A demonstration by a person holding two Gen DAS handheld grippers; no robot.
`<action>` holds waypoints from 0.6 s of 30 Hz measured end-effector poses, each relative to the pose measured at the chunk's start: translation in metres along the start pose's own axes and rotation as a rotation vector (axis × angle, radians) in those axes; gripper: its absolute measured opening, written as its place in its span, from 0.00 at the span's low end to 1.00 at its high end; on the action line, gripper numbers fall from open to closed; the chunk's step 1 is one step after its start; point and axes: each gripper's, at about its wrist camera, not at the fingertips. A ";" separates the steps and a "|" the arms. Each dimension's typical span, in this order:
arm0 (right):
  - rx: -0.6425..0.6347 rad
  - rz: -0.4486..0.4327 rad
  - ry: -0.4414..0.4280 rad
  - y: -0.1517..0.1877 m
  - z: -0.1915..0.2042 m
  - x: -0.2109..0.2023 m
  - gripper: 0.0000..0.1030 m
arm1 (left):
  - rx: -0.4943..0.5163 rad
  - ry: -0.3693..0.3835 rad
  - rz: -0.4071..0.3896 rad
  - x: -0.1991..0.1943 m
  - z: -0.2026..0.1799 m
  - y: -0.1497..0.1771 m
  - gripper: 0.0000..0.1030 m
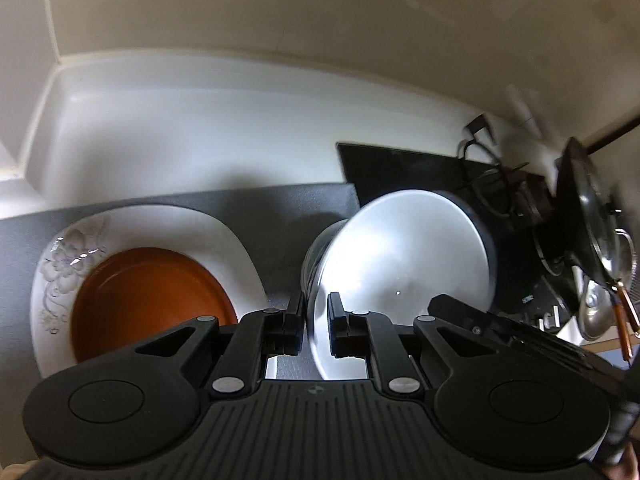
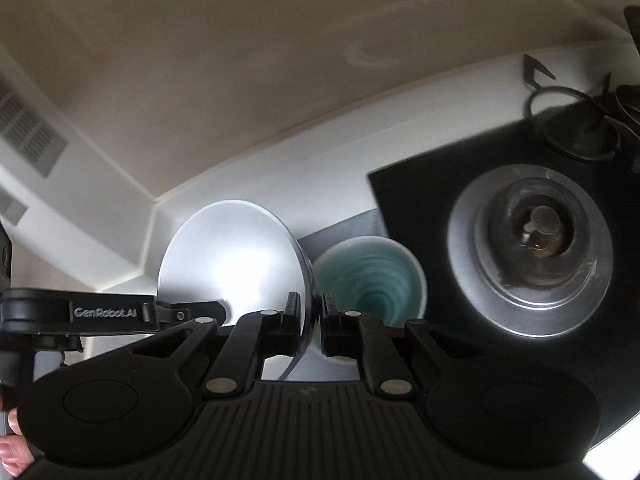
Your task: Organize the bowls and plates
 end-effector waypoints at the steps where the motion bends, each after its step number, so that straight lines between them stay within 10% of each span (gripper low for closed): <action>1: 0.013 -0.003 0.002 0.000 -0.004 0.004 0.10 | -0.004 -0.012 0.014 0.007 -0.002 -0.002 0.12; 18: 0.003 0.029 -0.001 0.019 -0.057 0.041 0.09 | 0.049 -0.156 0.124 0.074 -0.036 -0.010 0.12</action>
Point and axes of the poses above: each gripper's, at about its wrist camera, not at the fingertips, and x roughly the way its jaws point, z to its left, y to its underside, and after that the axes turned 2 degrees about -x, right-handed
